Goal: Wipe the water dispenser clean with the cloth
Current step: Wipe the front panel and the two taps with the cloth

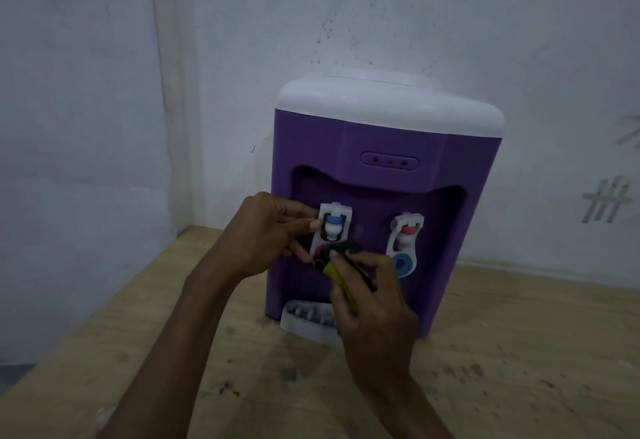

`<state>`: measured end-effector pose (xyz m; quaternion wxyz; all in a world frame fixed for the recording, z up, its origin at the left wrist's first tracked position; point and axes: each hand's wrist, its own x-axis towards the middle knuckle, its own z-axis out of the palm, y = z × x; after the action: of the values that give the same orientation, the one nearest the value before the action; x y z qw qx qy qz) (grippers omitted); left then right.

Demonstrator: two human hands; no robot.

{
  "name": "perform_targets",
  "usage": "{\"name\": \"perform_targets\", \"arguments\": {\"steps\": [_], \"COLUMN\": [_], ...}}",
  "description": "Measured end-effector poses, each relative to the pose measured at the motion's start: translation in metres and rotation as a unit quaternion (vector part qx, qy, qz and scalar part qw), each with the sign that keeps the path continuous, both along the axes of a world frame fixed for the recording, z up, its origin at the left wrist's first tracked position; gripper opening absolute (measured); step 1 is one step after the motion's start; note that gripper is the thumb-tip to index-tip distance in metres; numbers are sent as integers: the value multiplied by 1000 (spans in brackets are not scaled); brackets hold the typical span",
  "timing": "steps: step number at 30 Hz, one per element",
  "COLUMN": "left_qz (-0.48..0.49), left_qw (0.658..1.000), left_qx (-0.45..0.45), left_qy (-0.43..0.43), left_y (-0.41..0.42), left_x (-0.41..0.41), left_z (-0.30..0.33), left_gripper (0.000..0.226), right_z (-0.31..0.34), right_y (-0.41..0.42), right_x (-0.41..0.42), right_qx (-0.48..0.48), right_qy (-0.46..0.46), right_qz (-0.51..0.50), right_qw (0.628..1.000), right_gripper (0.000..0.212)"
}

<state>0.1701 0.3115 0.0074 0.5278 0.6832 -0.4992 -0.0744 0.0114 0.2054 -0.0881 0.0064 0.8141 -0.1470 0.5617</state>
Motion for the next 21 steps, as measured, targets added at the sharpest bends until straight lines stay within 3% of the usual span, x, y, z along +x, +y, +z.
{"name": "perform_targets", "arguments": {"steps": [3, 9, 16, 21], "left_qz": [7, 14, 7, 9], "left_qw": [1000, 1000, 1000, 1000], "left_qx": [-1, -4, 0, 0], "left_qy": [-16, -28, -21, -25], "left_y": [0, 0, -1, -2], "left_x": [1, 0, 1, 2], "left_z": [0, -1, -1, -2], "left_gripper": [20, 18, 19, 20], "right_z": [29, 27, 38, 33], "right_y": [5, 8, -4, 0], "right_x": [3, 18, 8, 13], "right_qx": [-7, -14, -2, -31], "right_qy": [-62, 39, -16, 59], "right_qz": [-2, -32, -43, -22], "right_qw": [998, 999, 999, 998], "right_gripper": [32, 40, 35, 40]}}
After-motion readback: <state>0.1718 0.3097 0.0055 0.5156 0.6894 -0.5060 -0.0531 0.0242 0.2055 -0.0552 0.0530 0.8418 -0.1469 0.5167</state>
